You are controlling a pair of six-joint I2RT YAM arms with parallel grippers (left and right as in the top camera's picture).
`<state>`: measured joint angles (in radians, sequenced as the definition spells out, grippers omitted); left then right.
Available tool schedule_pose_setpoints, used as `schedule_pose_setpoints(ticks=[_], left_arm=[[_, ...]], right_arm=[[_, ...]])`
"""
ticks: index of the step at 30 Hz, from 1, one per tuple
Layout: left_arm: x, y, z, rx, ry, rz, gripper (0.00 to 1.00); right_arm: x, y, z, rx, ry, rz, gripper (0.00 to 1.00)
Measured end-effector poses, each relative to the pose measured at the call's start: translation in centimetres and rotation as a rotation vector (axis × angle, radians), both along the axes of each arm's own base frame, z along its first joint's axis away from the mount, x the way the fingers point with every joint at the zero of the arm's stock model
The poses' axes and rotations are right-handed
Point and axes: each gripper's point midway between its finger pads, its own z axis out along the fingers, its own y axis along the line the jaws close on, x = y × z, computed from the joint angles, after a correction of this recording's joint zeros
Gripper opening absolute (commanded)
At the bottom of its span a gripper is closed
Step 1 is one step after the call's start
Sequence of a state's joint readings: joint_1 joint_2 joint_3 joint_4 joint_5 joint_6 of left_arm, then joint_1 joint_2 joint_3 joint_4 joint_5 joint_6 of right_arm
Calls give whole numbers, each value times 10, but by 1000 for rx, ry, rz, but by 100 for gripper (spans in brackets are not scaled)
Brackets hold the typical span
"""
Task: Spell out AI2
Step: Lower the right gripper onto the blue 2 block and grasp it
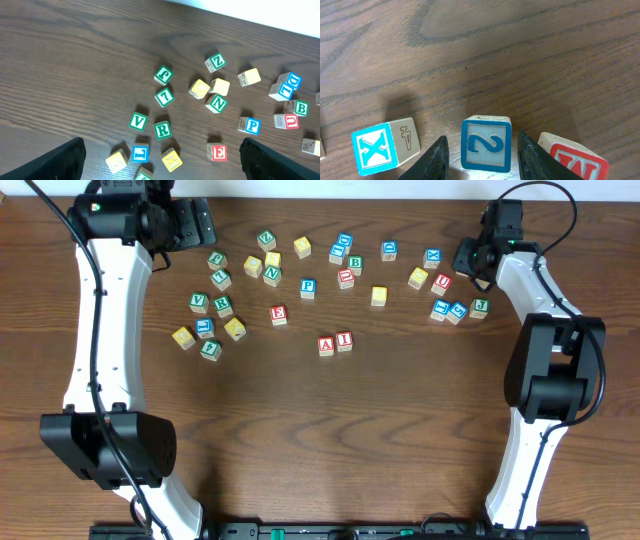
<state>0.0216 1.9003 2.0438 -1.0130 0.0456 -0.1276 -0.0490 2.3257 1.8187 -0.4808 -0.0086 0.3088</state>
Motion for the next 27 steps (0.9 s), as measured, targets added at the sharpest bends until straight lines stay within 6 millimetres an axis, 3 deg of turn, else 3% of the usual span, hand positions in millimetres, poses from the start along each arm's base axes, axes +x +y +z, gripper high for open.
schedule_pose_setpoints(ticks=[12, 27], left_arm=[[0, 0, 0, 0, 0, 0, 98], [0, 0, 0, 0, 0, 0, 98]], right_arm=[[2, 0, -4, -2, -5, 3, 32], [3, 0, -10, -3, 1, 6, 16]])
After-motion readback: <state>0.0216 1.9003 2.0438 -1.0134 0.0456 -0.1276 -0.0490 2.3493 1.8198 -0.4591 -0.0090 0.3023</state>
